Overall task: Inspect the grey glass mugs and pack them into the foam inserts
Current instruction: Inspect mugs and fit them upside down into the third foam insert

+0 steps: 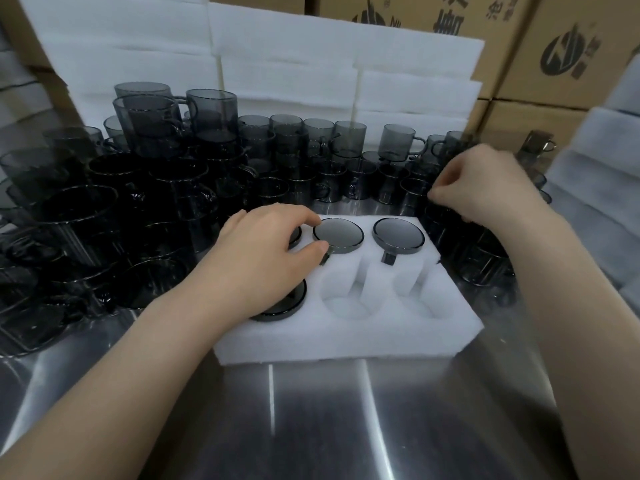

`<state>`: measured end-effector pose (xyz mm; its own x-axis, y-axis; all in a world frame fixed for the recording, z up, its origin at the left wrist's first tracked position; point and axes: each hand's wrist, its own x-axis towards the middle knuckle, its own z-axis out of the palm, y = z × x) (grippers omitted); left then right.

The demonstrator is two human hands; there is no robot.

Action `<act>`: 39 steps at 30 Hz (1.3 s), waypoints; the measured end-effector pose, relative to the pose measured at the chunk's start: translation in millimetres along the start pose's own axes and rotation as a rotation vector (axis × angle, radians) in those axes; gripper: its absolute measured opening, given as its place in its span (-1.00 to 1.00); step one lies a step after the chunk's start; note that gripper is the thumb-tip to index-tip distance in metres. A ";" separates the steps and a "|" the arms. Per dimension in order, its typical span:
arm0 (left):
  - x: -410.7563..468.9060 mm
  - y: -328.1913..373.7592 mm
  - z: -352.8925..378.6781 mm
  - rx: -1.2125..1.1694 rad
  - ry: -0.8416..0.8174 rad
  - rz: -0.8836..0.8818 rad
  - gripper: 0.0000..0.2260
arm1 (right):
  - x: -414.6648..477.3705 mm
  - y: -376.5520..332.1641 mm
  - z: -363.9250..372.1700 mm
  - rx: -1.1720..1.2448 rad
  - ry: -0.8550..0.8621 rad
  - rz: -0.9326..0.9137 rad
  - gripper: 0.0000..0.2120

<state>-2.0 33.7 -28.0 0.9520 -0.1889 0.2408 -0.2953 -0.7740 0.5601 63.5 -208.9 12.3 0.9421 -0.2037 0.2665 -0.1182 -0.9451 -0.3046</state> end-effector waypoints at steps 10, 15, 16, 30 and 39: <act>1.3 -4.1 2.5 -0.003 0.016 0.039 -0.73 | 0.1 16.7 -22.2 0.032 0.082 0.199 -0.93; 2.5 -5.1 2.8 0.003 0.012 0.040 -0.74 | 0.8 17.1 -21.0 0.052 0.043 0.239 -0.84; 2.9 -5.6 3.1 0.004 0.013 0.042 -0.74 | 0.3 16.6 -21.2 0.052 0.054 0.234 -0.82; 4.8 -5.1 0.7 -0.102 0.017 -0.066 -0.65 | -15.2 -19.1 -8.0 0.683 0.102 -0.429 -0.74; 6.2 -1.4 -0.5 -0.221 0.117 0.040 -0.32 | -46.2 -55.5 11.5 0.914 -0.239 -0.754 -0.76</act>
<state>4.3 33.9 -27.0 0.9272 -0.1357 0.3490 -0.3552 -0.6140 0.7049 30.1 -144.1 6.4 0.7242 0.4650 0.5092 0.6607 -0.2566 -0.7054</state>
